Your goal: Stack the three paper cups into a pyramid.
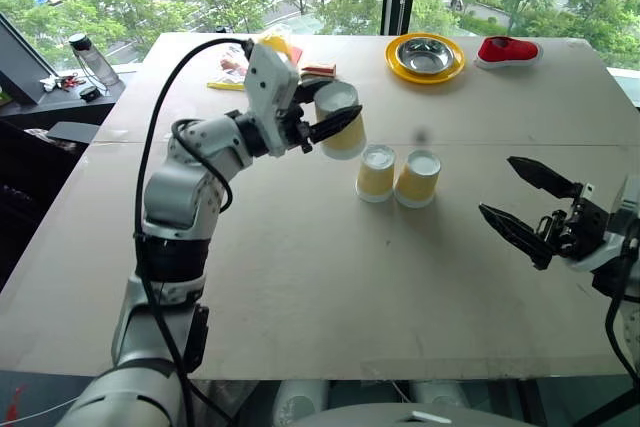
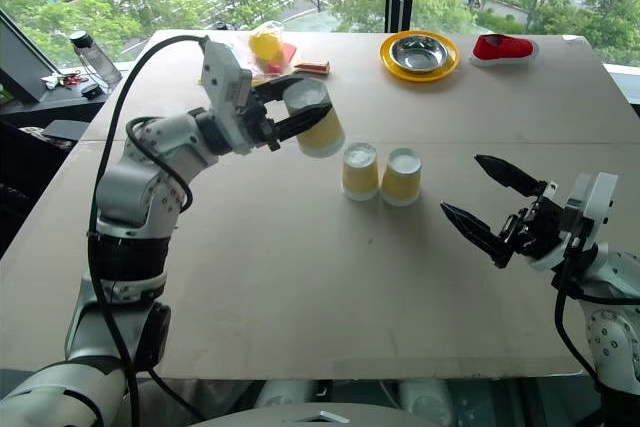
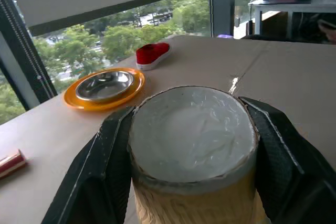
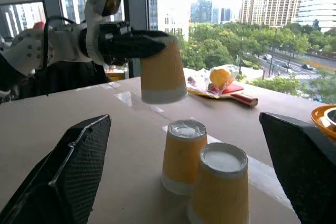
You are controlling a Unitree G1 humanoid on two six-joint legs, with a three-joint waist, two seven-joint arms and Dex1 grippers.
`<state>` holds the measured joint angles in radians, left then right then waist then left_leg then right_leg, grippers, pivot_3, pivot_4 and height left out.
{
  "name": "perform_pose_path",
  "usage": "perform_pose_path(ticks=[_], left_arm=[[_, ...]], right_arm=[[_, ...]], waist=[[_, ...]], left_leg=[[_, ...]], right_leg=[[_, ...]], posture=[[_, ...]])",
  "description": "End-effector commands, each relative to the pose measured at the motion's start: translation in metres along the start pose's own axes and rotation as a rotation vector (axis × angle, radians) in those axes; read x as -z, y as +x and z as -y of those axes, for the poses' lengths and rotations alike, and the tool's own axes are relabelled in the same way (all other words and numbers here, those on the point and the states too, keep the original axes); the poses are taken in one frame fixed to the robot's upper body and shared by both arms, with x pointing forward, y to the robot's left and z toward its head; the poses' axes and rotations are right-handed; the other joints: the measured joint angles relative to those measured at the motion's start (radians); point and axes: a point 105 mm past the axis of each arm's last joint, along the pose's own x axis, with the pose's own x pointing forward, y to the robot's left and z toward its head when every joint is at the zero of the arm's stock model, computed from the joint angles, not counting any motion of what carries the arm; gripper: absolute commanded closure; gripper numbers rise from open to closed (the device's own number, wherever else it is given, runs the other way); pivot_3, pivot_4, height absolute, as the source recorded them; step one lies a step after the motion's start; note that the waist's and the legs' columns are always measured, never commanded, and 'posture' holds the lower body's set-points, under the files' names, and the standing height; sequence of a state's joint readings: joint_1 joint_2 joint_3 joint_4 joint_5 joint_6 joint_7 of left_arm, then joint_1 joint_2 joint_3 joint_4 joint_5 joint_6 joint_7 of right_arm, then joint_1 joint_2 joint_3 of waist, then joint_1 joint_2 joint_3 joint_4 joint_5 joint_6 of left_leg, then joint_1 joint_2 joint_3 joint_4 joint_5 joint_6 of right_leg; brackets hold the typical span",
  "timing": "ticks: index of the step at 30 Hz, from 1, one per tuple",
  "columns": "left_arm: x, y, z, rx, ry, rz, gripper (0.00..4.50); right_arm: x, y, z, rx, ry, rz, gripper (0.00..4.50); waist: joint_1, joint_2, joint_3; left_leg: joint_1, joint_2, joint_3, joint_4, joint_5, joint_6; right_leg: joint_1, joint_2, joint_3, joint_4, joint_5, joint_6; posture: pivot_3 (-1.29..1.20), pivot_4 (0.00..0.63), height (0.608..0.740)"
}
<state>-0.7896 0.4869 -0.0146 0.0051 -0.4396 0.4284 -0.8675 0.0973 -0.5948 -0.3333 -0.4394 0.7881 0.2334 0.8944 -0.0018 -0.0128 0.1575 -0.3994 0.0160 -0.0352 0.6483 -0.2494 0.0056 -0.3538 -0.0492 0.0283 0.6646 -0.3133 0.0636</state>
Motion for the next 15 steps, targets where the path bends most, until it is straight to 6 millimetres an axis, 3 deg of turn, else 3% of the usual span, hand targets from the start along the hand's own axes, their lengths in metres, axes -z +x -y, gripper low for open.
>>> perform_pose_path(ticks=[1, 9, 15], left_arm=[[0.001, 0.016, 0.008, 0.129, -0.002, 0.011, 2.07], [0.011, 0.043, 0.024, 0.243, -0.006, 0.027, 2.07], [0.008, 0.051, 0.022, 0.243, 0.020, 0.051, 2.07]], right_arm=[[-0.009, 0.003, 0.004, 0.049, -0.021, 0.022, 0.00], [-0.017, 0.001, -0.001, 0.096, -0.047, 0.032, 0.00], [-0.025, -0.013, -0.011, 0.053, -0.043, 0.108, 0.00]], waist=[[-0.007, 0.001, 0.000], [-0.011, 0.001, 0.001], [-0.007, 0.001, 0.001]], left_leg=[[0.000, 0.000, 0.000, 0.000, 0.000, 0.000], [0.000, 0.001, -0.001, -0.001, 0.001, -0.001], [-0.001, 0.000, -0.001, 0.000, 0.000, 0.000]], right_leg=[[0.000, 0.000, 0.000, 0.000, 0.000, 0.000], [-0.001, 0.000, 0.002, 0.000, 0.000, 0.000], [-0.001, 0.000, 0.002, -0.001, 0.000, 0.000]], posture=[[0.00, 0.150, 0.740], [0.00, 0.150, 0.740], [0.00, 0.150, 0.740]])
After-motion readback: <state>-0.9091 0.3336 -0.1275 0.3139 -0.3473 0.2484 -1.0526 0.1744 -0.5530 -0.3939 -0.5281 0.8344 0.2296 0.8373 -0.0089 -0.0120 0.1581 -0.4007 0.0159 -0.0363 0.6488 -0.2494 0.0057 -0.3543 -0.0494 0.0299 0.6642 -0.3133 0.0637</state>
